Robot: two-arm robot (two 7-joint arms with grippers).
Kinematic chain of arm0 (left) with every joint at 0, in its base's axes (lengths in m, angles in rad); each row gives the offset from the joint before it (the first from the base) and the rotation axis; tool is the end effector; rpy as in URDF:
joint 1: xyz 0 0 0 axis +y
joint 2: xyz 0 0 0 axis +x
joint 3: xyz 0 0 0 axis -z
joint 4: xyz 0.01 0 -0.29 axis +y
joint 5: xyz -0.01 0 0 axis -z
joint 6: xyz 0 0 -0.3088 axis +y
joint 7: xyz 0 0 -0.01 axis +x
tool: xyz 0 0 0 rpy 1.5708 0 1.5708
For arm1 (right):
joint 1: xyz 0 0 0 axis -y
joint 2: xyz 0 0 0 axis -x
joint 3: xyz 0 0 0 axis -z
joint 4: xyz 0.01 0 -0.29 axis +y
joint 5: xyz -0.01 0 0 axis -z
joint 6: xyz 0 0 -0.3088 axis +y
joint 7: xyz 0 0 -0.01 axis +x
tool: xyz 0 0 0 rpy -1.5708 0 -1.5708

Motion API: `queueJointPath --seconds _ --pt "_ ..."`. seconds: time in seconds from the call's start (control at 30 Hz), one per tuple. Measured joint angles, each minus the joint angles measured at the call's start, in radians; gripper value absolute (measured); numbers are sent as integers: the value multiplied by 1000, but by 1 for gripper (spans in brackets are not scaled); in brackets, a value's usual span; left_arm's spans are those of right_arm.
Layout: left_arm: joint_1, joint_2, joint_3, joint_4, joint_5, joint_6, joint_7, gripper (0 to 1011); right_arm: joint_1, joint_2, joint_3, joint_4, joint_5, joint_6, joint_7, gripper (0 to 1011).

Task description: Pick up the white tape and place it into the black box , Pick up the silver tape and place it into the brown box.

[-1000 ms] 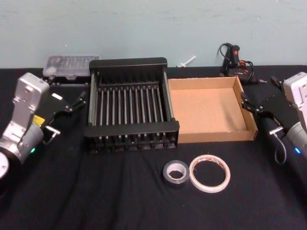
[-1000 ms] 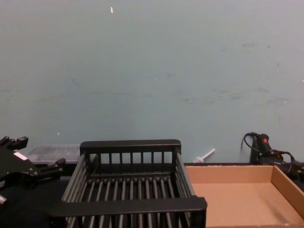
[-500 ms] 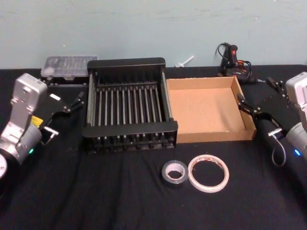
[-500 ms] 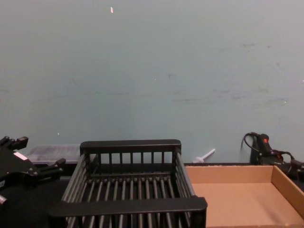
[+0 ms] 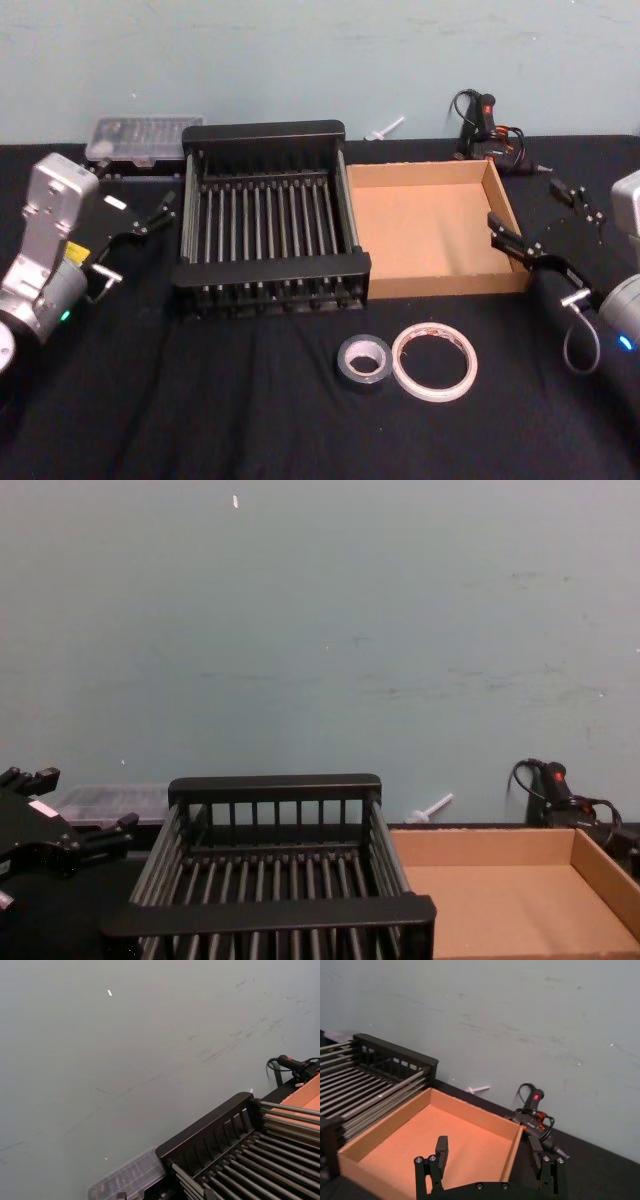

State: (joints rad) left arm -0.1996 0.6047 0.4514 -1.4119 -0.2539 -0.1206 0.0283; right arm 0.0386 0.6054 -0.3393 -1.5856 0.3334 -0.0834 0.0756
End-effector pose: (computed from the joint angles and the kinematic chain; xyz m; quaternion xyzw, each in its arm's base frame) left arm 0.3581 0.0827 -0.3023 0.1415 -0.1325 0.5799 0.7913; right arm 0.3217 -0.0778 -0.2921 -0.1015 -0.0802 -0.5507 0.8246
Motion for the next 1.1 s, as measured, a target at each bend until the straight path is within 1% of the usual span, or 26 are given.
queueJointPath --seconds 0.17,0.2,0.4,0.53,0.83,0.93,1.1 --pt "0 0 0 0 0 0 0 1001 -35 2 10 -42 15 34 13 1002" --pt "0 0 0 0 0 0 0 1001 -44 2 12 -52 20 48 20 1002" --pt "0 0 0 0 0 0 0 1001 -75 2 13 -82 34 92 47 1002" --pt "0 0 0 0 0 0 0 1001 -97 5 12 -103 43 135 73 1002" --pt "0 0 0 0 0 0 0 1001 -118 12 -1 -128 33 217 110 1002" --pt "0 0 0 0 0 0 0 1001 -118 15 -9 -135 23 263 127 1002" --pt "0 0 0 0 0 0 0 1001 -117 19 -17 -145 11 316 144 1002"
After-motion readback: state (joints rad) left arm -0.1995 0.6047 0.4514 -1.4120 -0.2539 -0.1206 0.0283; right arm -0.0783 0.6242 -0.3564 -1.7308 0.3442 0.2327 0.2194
